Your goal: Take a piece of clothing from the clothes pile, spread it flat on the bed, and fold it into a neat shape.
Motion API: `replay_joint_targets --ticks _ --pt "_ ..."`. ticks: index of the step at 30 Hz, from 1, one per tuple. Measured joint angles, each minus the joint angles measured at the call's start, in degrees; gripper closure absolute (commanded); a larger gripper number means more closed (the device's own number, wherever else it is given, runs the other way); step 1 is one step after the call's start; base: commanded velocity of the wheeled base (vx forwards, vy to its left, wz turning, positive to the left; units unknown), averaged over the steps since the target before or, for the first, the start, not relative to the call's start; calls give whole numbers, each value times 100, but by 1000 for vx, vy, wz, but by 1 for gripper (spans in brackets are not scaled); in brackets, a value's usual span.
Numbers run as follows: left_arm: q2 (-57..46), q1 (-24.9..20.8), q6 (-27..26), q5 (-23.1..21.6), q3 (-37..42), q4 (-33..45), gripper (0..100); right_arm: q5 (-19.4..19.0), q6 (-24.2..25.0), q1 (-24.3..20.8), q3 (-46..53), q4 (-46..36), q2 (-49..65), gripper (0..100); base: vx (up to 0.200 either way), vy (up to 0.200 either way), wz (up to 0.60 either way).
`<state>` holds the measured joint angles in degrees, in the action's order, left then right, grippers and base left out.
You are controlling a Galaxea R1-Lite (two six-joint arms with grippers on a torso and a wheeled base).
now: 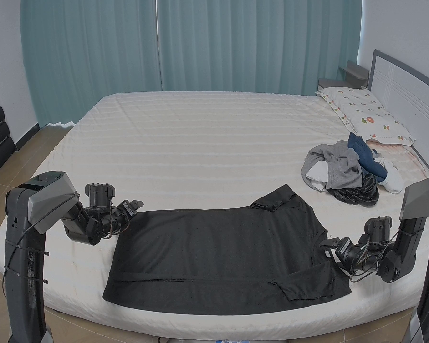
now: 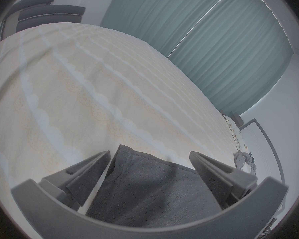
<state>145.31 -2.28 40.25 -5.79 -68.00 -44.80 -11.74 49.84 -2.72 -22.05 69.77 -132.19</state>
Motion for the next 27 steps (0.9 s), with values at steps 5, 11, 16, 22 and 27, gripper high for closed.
replay_joint_targets --ticks 5,11,16,22,27 --pt "-5 7 9 33 33 -6 100 -2 0 0 1 0 -2 0 0 0 0" --pt "-27 27 30 55 105 -11 100 13 -7 0 -7 -2 -5 0 0 0 0" --pt "-91 55 121 62 182 -38 100 59 -11 -59 -52 115 22 0 0 0 0" --pt "-204 61 391 60 310 -49 100 148 -57 -249 -173 304 102 0 0 0 0" --pt "-328 63 705 54 389 -55 100 206 -299 -273 -689 6 212 0 0 0 0"
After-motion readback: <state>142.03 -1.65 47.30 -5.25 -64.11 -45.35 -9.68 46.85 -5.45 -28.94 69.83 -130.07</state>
